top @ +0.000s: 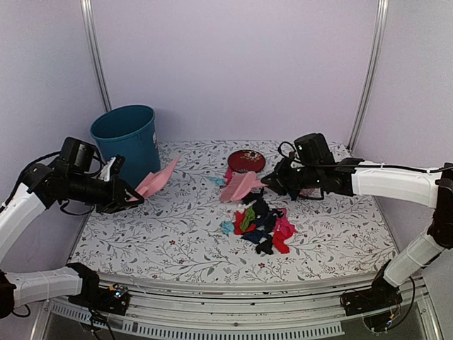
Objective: Sweep away the paper scraps from the table
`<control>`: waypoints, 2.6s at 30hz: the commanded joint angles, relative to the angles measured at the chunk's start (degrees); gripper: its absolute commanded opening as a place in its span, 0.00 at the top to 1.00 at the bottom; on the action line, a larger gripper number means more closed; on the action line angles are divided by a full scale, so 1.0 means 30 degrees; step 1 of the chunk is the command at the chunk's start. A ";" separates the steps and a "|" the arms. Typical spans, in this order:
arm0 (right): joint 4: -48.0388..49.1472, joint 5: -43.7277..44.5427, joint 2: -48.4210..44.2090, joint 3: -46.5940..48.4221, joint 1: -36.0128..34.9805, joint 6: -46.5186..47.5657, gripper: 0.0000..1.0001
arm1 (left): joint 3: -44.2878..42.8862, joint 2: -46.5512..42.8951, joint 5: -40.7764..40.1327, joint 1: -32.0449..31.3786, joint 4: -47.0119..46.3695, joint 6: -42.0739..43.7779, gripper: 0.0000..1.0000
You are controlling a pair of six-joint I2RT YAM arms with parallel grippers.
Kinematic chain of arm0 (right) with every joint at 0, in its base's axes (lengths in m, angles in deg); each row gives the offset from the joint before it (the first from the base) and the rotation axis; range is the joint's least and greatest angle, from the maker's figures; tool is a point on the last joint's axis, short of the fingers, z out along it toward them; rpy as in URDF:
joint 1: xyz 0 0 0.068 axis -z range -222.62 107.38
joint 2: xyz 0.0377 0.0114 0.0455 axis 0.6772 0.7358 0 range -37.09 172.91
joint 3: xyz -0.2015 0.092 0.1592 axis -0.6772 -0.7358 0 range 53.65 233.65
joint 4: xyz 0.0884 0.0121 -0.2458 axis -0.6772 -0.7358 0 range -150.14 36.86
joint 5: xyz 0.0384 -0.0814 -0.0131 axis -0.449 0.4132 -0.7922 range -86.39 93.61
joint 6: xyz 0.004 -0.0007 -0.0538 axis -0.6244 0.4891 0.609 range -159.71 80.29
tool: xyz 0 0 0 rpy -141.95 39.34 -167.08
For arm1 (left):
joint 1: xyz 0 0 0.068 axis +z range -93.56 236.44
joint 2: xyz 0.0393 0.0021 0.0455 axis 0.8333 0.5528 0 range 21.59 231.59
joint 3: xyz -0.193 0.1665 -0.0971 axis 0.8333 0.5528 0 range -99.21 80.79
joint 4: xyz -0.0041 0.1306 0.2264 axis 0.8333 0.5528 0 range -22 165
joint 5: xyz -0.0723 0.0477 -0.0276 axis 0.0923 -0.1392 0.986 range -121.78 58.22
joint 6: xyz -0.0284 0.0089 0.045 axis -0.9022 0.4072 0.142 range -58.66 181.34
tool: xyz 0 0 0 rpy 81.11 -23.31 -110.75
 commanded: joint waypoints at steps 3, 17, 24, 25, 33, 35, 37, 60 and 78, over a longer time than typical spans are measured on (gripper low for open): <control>-0.5991 0.0379 0.0267 0.6515 0.0240 0.8693 0.99 | 0.0183 0.0898 -0.1610 -0.2713 0.1126 0.0622 0.94; -1.7400 0.5696 -0.0253 1.0073 0.0136 1.6412 0.98 | -0.3297 0.9586 -0.6290 -1.2420 0.4093 0.2308 0.94; -1.8638 0.7646 0.2211 1.0805 -0.0485 1.7150 0.98 | -0.4656 1.2347 -0.6640 -1.3273 0.4514 0.3655 0.95; -1.8696 0.7917 0.2610 1.1133 -0.0488 1.7208 0.98 | -0.4801 1.2759 -0.6691 -1.3277 0.4503 0.3929 0.95; -1.7979 0.8796 0.5988 1.3595 -0.0585 1.9230 0.98 | -0.6136 1.5307 -0.7336 -1.3087 0.3694 0.5472 0.95; -1.7538 0.7583 0.6601 1.3713 -0.0791 2.0022 0.98 | -0.6391 1.5780 -0.7281 -1.3015 0.3374 0.5698 0.95; -1.7179 0.6074 0.7040 1.3759 -0.1155 2.0687 0.98 | -0.6630 1.6242 -0.7394 -1.2928 0.3026 0.5914 0.95; -1.8443 0.1337 0.5605 1.6886 -0.3805 2.0816 0.98 | -0.3889 1.5001 -1.0104 -1.2677 -0.3765 0.5237 0.96; -2.3567 0.4834 0.0148 1.1764 -0.2406 1.6275 0.98 | -0.0815 1.0454 -0.9741 -1.4900 -0.1749 0.3466 0.95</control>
